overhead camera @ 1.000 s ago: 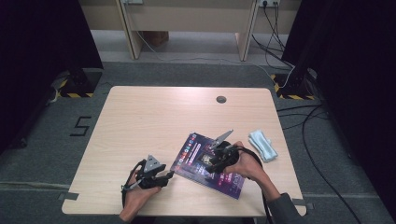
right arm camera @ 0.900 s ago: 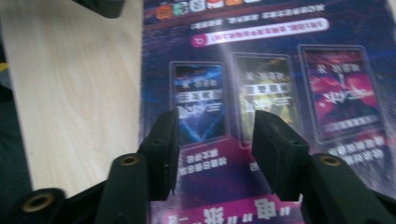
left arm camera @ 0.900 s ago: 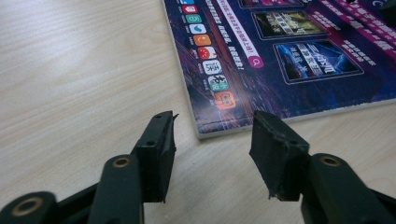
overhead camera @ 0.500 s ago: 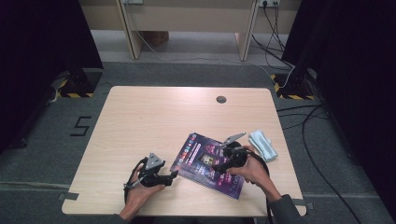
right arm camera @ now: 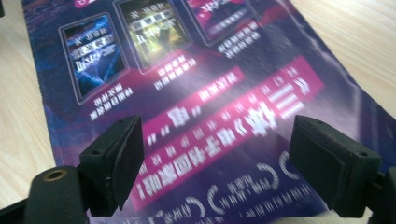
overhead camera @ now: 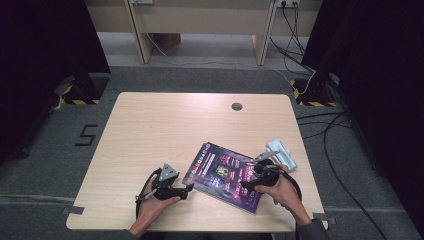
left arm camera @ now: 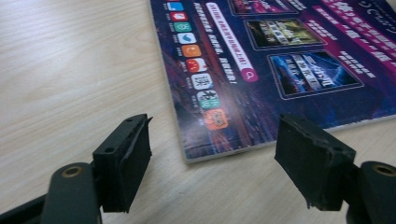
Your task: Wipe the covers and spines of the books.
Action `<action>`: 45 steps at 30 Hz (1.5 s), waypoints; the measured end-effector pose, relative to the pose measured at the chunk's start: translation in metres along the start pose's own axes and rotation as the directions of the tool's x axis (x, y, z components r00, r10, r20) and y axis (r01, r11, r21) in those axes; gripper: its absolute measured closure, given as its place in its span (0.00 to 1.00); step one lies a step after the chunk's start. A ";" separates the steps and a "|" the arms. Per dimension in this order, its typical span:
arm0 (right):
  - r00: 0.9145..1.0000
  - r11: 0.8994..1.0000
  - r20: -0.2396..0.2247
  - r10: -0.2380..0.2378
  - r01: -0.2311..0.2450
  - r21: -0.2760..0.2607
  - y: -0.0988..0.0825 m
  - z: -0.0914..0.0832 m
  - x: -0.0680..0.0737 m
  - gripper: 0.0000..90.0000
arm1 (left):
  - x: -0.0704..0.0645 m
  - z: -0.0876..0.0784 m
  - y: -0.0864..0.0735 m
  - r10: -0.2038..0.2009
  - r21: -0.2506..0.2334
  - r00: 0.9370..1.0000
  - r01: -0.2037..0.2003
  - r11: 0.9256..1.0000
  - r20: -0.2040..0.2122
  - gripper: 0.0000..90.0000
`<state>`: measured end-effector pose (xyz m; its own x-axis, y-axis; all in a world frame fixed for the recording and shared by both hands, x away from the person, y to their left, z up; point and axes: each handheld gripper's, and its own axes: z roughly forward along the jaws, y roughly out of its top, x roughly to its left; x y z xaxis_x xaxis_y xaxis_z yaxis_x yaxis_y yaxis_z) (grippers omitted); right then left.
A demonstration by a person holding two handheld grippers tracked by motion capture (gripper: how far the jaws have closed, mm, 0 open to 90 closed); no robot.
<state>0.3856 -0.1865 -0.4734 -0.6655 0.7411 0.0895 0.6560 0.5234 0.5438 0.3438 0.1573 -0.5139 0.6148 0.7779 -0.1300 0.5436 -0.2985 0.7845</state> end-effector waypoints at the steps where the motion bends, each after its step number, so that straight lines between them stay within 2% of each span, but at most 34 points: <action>1: 1.000 1.000 0.001 0.011 -0.011 -0.003 -0.001 -0.001 -0.001 0.23 | -0.001 0.000 0.000 0.006 0.006 1.000 -0.006 1.000 0.000 0.30; 3: 0.999 0.999 0.013 0.039 -0.039 0.000 -0.006 -0.003 -0.004 0.22 | -0.002 0.002 0.000 0.009 0.013 1.000 -0.009 1.000 0.007 0.30; 4: 0.999 0.999 0.016 0.035 -0.035 0.004 -0.007 -0.003 -0.006 0.22 | -0.003 0.002 -0.001 0.011 0.016 1.000 -0.011 1.000 0.012 0.30; 6: 0.997 0.998 0.026 0.066 -0.067 0.013 -0.012 -0.005 -0.007 0.22 | -0.003 0.003 0.000 0.014 0.018 1.000 -0.014 1.000 0.015 0.31; 9: 0.997 0.997 0.034 0.064 -0.066 0.031 -0.017 -0.007 -0.008 0.22 | -0.003 0.003 0.000 0.014 0.018 1.000 -0.015 1.000 0.017 0.32; 13: 0.996 0.994 0.034 0.087 -0.089 0.067 -0.023 -0.007 -0.010 0.20 | -0.003 0.003 -0.001 0.015 0.019 1.000 -0.015 1.000 0.022 0.31; 18: 0.996 0.993 0.034 0.087 -0.089 0.074 -0.034 -0.008 -0.011 0.21 | -0.004 0.004 -0.001 0.019 0.023 0.999 -0.020 1.000 0.028 0.31; 24: 0.995 0.995 0.032 0.092 -0.093 0.034 -0.037 -0.003 -0.008 0.16 | -0.005 0.006 -0.001 0.016 0.033 0.999 -0.017 0.999 0.048 0.31; 29: 0.997 0.998 0.040 0.069 -0.069 0.002 -0.035 0.001 -0.009 0.13 | -0.008 0.004 -0.003 -0.004 0.043 0.999 0.002 0.999 0.051 0.29; 31: 0.997 0.998 0.040 0.064 -0.064 -0.009 -0.033 0.004 -0.010 0.12 | -0.010 0.001 -0.005 -0.005 0.048 0.999 0.002 0.999 0.054 0.29; 33: 0.996 0.997 0.041 0.080 -0.079 -0.017 -0.030 0.007 -0.010 0.12 | -0.013 -0.004 -0.008 -0.014 0.055 0.998 0.011 0.998 0.055 0.29; 39: 0.998 0.998 0.037 0.056 -0.055 -0.018 -0.008 0.022 -0.018 0.08 | -0.024 -0.014 -0.014 -0.002 0.089 0.999 -0.002 0.996 0.043 0.29; 45: 0.998 0.999 0.033 0.054 -0.054 -0.003 0.017 0.037 -0.025 0.07 | -0.036 -0.022 -0.021 -0.009 0.098 0.998 0.004 0.995 0.061 0.29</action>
<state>0.4270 -0.1804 -0.4973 -0.6171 0.7816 0.0914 0.6900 0.4816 0.5403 0.2975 0.1473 -0.5126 0.6432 0.7457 -0.1741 0.5990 -0.3484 0.7210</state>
